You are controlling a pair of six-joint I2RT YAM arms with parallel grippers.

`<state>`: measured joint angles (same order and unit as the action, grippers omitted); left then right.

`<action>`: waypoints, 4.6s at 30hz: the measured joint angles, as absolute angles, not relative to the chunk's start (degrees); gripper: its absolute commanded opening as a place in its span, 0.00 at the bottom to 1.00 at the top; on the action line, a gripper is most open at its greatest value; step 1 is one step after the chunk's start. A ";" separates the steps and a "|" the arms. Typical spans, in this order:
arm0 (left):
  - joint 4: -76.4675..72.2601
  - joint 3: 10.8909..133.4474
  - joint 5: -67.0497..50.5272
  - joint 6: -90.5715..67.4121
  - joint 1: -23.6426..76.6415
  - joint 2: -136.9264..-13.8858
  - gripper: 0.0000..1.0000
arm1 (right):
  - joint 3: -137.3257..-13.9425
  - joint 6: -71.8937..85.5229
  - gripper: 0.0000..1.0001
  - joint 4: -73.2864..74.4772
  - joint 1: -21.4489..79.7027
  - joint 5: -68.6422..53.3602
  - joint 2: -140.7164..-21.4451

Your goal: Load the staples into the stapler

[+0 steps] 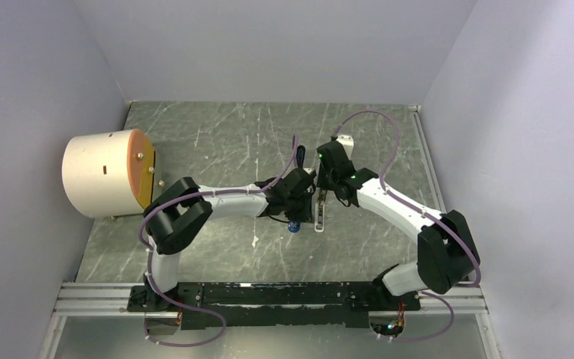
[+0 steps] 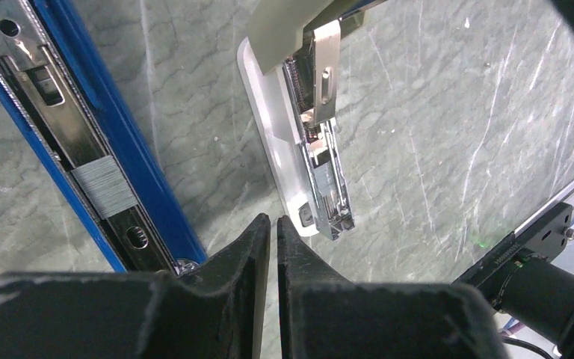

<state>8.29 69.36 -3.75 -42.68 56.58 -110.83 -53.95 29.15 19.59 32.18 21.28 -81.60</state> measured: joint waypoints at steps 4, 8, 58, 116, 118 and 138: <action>8.45 69.36 -3.64 -42.89 56.84 -110.83 0.17 | -53.80 29.32 0.28 19.49 32.18 21.12 -81.47; 8.23 69.25 -3.66 -43.27 56.86 -110.85 0.19 | -53.76 29.65 0.29 19.51 32.18 20.91 -81.45; 3.62 65.12 -4.49 -45.87 56.86 -107.11 0.33 | -48.16 35.92 0.29 24.93 31.99 16.67 -73.89; 0.16 61.84 -8.21 -48.23 57.28 -108.01 0.22 | -36.60 40.51 0.22 17.76 45.12 33.89 -57.78; 0.40 61.84 -8.19 -47.97 57.32 -108.51 0.21 | -36.60 40.97 0.22 18.09 45.28 33.85 -57.56; 0.78 61.84 -7.97 -47.16 57.43 -109.40 0.17 | -36.29 51.00 0.21 26.61 48.90 27.38 -61.71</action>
